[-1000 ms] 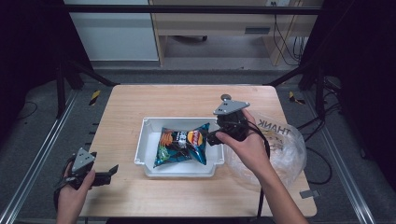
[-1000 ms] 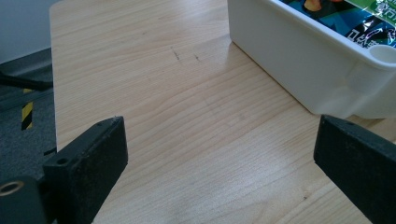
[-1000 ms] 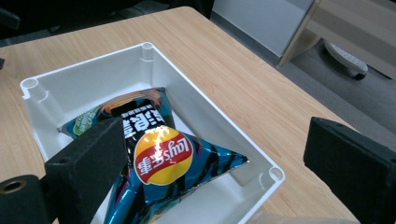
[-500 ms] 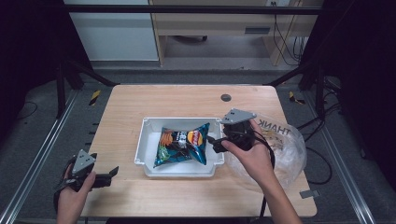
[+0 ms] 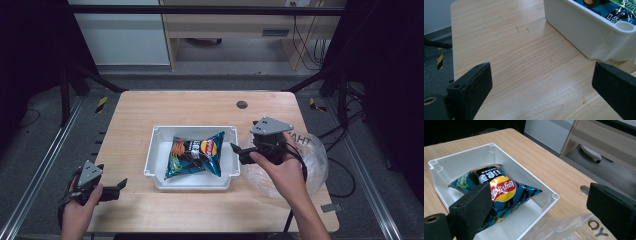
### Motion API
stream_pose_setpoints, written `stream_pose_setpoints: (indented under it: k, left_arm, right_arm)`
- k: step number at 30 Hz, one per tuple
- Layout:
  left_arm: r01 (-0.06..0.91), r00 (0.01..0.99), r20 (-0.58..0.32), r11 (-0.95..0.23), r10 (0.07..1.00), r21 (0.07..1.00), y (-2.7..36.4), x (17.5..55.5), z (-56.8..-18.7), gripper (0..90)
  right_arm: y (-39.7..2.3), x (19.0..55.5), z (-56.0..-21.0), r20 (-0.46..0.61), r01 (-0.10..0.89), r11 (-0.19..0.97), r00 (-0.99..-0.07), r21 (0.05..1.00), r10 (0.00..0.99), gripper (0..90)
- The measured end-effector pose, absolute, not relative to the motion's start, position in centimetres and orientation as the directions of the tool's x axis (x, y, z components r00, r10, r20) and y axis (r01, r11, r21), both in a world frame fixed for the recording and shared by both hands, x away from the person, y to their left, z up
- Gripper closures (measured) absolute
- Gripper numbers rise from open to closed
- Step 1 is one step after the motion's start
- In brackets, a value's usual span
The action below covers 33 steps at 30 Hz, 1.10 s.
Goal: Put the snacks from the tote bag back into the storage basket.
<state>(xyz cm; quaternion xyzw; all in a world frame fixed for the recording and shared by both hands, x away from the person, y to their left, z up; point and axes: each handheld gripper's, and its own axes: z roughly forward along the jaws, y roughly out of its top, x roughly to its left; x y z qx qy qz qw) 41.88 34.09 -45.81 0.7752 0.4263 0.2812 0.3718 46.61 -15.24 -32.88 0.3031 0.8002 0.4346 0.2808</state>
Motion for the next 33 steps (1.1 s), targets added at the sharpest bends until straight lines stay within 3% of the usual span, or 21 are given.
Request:
stream_pose_setpoints:
  k: [33]
  left_arm:
    - [0.443, 0.463, 0.121, -0.348, 0.878, 0.826, 34.4, 41.8, -45.6, 2.4]
  right_arm:
    - [-21.6, 42.5, -34.4, -0.127, 0.272, 0.297, -0.506, 0.915, 0.853, 5.8]
